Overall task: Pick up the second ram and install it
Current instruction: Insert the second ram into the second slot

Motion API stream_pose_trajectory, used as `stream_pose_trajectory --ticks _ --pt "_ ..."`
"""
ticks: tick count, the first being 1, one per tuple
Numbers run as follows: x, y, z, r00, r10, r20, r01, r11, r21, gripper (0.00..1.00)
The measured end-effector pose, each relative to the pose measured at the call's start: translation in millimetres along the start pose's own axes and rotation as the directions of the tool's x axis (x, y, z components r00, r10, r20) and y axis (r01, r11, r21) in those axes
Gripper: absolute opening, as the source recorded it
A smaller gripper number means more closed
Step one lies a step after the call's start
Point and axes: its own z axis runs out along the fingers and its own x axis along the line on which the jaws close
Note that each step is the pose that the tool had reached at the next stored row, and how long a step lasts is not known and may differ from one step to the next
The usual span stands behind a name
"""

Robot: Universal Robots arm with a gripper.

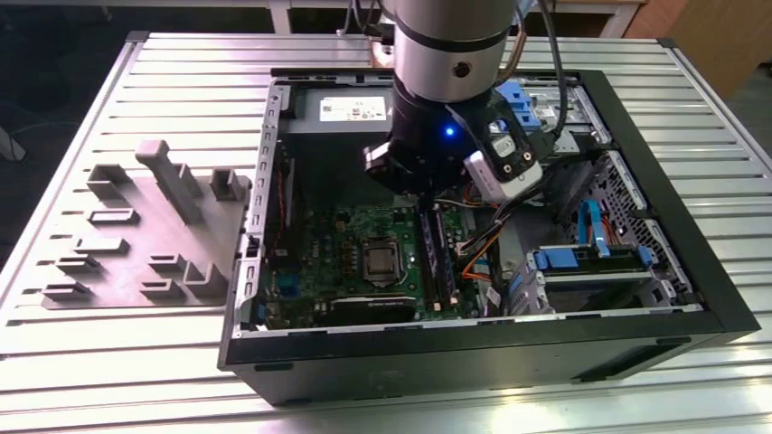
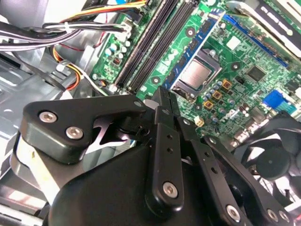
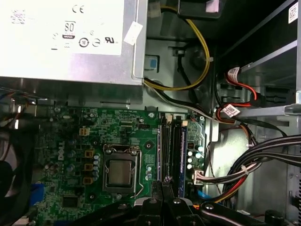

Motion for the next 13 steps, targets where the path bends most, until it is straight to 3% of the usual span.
stream_pose_trajectory --ticks 9,13 --pt "-1.9 -0.7 11.5 1.0 0.0 0.0 0.0 1.0 0.0001 0.11" --pt "-1.9 -0.7 11.7 1.0 0.0 -0.0001 0.0 1.0 0.0003 0.11"
